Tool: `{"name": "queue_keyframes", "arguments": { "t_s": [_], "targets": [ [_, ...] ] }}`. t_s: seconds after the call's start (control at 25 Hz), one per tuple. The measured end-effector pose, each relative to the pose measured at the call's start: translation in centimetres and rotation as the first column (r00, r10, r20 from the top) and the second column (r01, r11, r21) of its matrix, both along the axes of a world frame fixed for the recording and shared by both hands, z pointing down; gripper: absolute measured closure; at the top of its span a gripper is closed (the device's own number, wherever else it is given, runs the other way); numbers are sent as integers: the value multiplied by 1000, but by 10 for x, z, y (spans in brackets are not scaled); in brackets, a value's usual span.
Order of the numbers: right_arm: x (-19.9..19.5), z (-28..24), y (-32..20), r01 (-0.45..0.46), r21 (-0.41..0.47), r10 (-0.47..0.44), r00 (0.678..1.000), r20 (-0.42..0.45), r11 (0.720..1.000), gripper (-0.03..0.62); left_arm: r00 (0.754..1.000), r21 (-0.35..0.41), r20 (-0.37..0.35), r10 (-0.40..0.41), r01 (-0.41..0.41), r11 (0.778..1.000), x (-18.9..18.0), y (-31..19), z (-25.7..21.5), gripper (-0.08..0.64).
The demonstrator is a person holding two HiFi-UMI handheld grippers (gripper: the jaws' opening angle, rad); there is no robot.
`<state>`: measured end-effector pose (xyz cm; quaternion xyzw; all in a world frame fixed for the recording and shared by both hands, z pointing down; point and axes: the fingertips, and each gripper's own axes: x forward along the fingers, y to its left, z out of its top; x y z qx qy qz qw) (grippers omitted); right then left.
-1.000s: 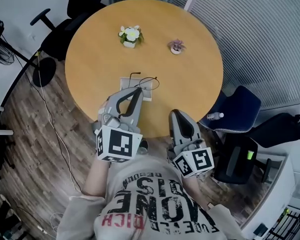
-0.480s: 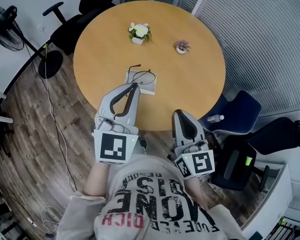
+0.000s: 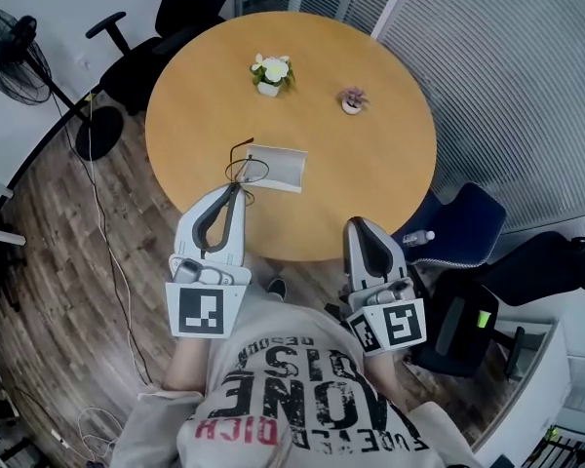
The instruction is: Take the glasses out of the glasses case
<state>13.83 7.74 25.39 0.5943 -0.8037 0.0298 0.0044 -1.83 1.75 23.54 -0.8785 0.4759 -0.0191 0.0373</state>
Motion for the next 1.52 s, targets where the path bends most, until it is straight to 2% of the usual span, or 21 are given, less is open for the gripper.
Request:
{"name": "queue_keyframes", "arguments": {
  "t_s": [0.4, 0.6, 0.96, 1.24, 1.52],
  "targets": [
    [-25, 1, -10, 4, -8, -4, 999, 48, 1000, 566, 999, -10, -26, -42, 42, 999, -41, 6, 16, 543],
    [-44, -4, -21, 13, -5, -13, 999, 51, 1000, 566, 995, -21, -99, -25, 23, 1000, -62, -7, 19, 542],
    [-55, 13, -37, -22, -54, 25, 998, 54, 998, 566, 998, -62, -66, -9, 5, 998, -73, -24, 35, 541],
    [-52, 21, -44, -49, -77, 53, 997, 50, 996, 566, 999, -62, -3, 33, -33, 998, -65, -29, 43, 541],
    [-55, 23, -49, -49, -84, 53, 998, 44, 995, 566, 999, -53, 4, 50, -50, 997, -64, -34, 42, 541]
  ]
}}
